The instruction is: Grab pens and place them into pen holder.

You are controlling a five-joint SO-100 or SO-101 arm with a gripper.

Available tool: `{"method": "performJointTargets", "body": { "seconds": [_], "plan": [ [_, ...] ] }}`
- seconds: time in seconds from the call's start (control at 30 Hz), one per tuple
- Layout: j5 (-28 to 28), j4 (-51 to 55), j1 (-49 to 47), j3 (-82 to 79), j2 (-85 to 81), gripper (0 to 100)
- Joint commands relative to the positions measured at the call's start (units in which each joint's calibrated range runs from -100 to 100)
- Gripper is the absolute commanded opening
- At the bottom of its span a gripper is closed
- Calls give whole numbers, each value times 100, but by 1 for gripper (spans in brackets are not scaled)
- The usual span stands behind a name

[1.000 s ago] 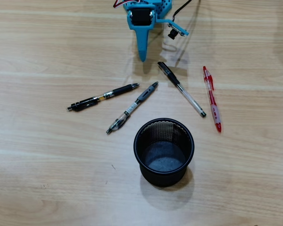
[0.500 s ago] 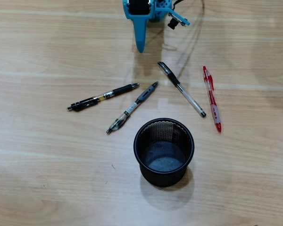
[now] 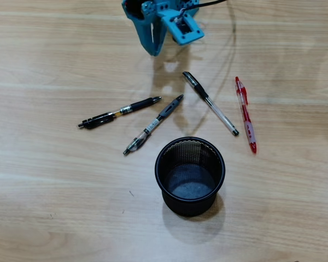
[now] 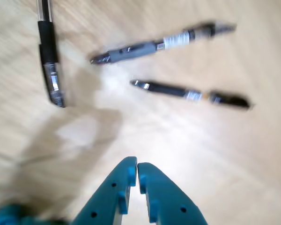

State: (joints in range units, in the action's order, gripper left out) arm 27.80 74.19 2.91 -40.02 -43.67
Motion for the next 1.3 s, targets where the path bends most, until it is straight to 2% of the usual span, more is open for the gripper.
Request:
{"method": "performJointTargets", "body": {
  "seconds": [0.0,0.17,0.73,1.03,1.27],
  "plan": [
    [1031,1542,244,1739,609,2],
    [1691,2335,409,2807,1424,2],
    [4220,2362,43,4880,3896,2],
    [4612,2362,327,5495,4770,3],
    [4628,2371,610,6020,5305,16]
  ]
}}
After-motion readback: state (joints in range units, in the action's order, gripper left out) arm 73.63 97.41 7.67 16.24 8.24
